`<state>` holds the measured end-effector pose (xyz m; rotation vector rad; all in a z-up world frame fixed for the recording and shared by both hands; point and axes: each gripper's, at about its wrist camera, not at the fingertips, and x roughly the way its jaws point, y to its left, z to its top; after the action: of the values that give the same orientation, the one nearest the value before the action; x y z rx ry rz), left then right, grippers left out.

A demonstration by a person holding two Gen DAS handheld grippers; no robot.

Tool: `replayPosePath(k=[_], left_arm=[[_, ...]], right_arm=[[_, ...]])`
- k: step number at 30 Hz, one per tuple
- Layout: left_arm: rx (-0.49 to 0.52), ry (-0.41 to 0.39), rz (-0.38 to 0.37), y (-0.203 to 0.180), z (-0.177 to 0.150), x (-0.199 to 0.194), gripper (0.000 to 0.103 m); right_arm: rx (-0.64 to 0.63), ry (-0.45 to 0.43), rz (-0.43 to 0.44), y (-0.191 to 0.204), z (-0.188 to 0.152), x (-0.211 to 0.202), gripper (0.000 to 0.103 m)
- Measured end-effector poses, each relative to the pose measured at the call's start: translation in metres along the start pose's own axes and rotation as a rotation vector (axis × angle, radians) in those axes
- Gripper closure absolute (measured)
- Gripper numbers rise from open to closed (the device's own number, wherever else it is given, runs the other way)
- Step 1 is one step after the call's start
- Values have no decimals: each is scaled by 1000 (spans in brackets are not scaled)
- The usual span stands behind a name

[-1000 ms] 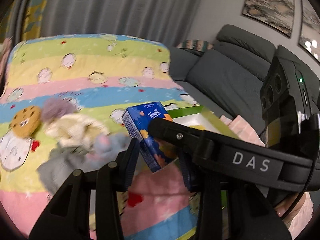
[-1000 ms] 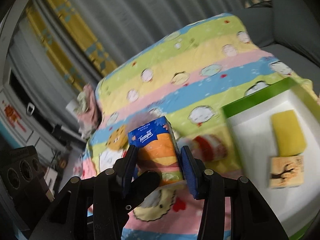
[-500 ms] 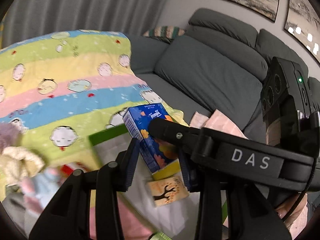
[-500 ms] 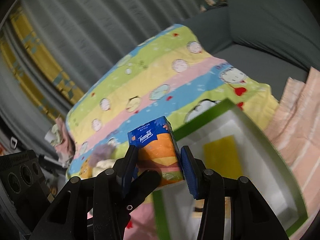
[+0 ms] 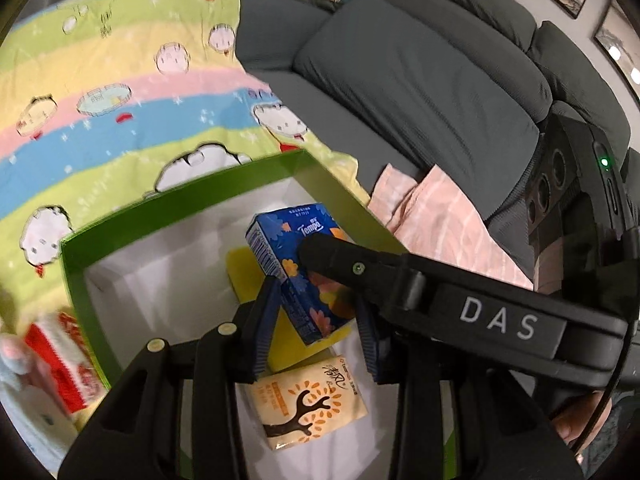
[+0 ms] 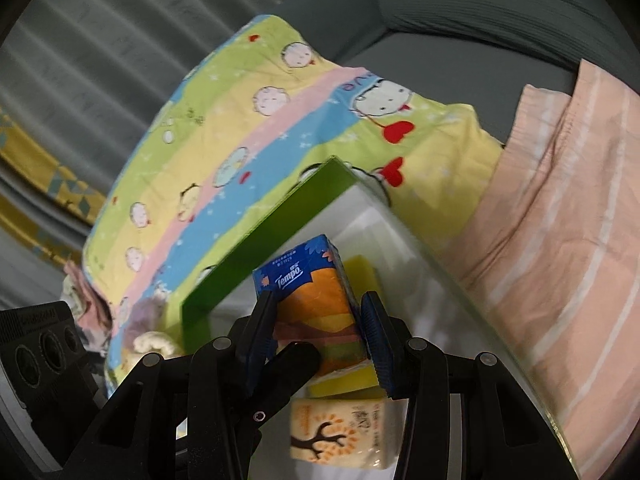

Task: Organize soft objects
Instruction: 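Carry the tissue pack over the green box and open the right gripper, then move the right gripper back to the grey knit cloth on the bed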

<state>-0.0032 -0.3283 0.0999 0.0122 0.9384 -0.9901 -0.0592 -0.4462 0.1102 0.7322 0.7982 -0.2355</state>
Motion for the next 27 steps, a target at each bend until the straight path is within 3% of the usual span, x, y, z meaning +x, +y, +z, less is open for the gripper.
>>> replayPosePath(k=[12, 16, 19, 22, 25, 27], left_arm=[[-44, 123, 2, 8, 0, 29, 68], [-57, 132, 7, 9, 1, 31, 68], [-80, 137, 17, 10, 0, 32, 65], [-83, 115, 28, 9, -2, 25, 54], [-107, 91, 26, 13, -6, 9, 46], [-110, 51, 14, 15, -9, -9, 39]], right_arm=[[48, 59, -23, -13, 2, 18, 56], [70, 60, -24, -15, 2, 21, 56], [80, 63, -19, -16, 1, 22, 56], [49, 37, -47, -9, -4, 11, 55], [43, -21, -33, -4, -9, -6, 34], [57, -57, 25, -3, -13, -18, 28]])
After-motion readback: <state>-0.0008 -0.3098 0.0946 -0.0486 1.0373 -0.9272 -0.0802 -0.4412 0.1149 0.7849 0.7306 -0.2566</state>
